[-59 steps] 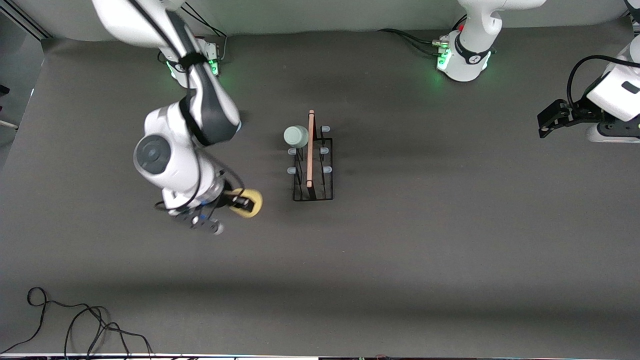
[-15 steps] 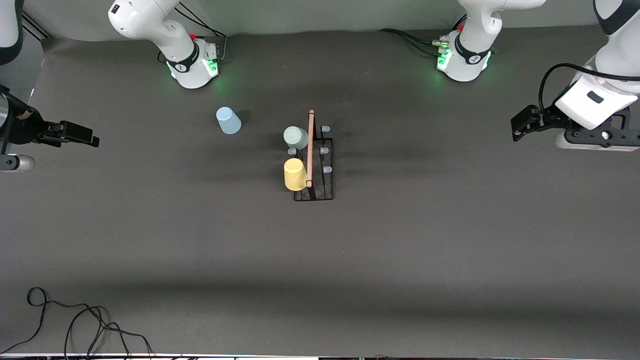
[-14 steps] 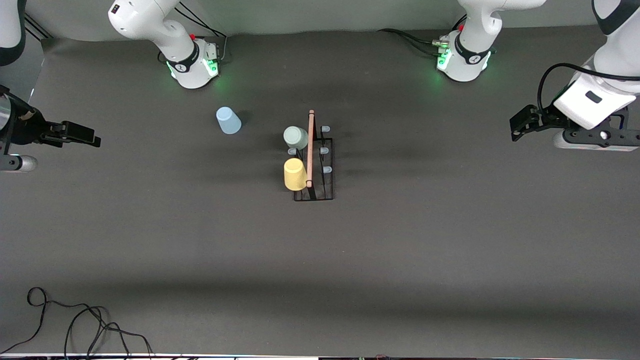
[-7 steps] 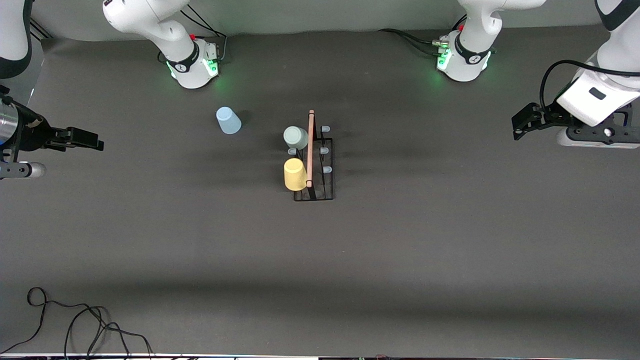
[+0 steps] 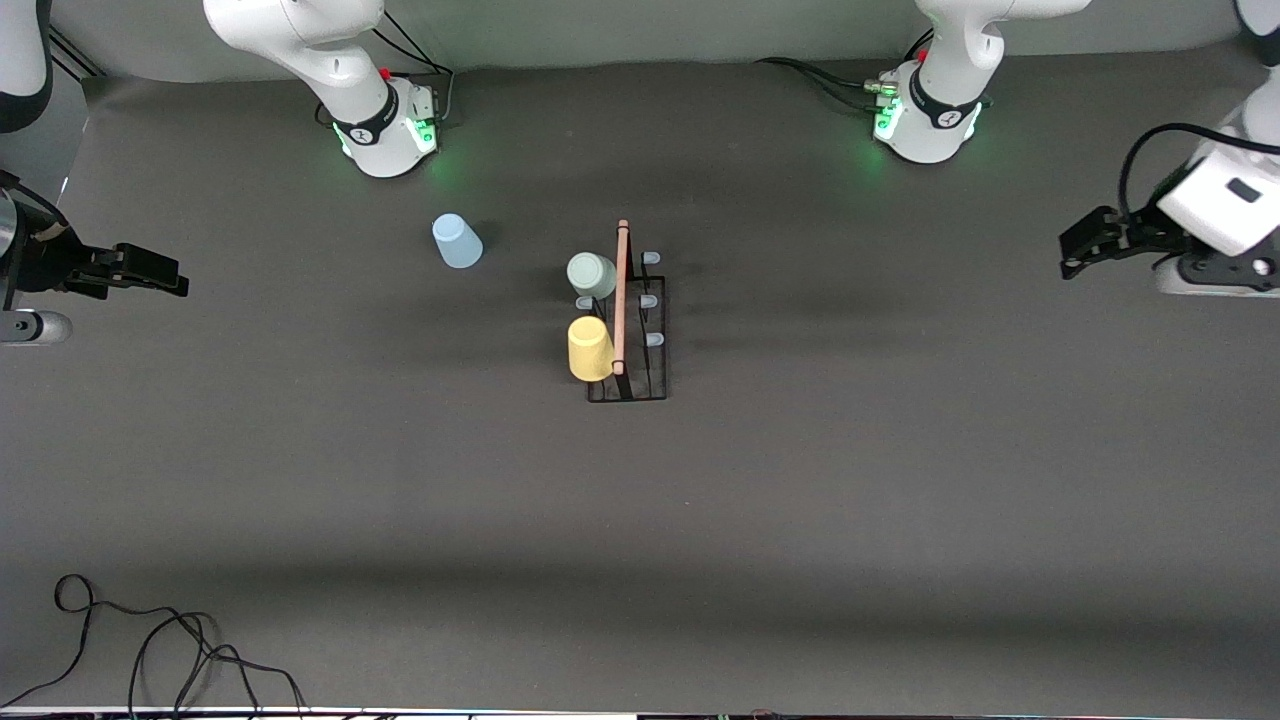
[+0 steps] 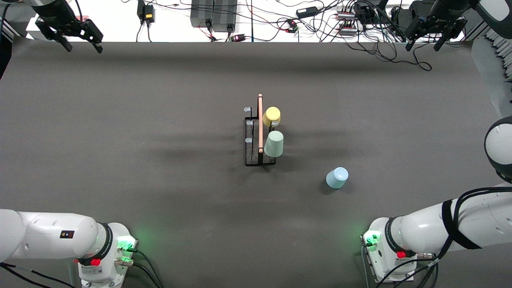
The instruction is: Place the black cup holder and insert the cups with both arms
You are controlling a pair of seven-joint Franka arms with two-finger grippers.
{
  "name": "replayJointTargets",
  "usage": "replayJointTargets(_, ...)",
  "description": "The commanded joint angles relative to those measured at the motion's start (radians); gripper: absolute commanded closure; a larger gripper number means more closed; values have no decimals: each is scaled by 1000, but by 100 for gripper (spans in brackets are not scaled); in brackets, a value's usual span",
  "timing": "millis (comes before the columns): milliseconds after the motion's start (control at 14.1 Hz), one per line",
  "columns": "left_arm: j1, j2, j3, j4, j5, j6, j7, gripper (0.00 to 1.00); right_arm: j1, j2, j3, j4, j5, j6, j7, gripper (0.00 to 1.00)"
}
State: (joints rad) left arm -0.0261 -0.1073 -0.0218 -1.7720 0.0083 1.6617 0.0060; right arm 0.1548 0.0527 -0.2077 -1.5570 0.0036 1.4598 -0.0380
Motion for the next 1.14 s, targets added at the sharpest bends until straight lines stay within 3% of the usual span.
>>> replayJointTargets(0,8,-14,-3,-4,7,-14,11,0,-6,-1,13,3,-21,30,-8,0)
replayJointTargets(1067,5,-12,-1,6,7,-31,-3,0,-4,-5,10,-3,-21,27,-3,0)
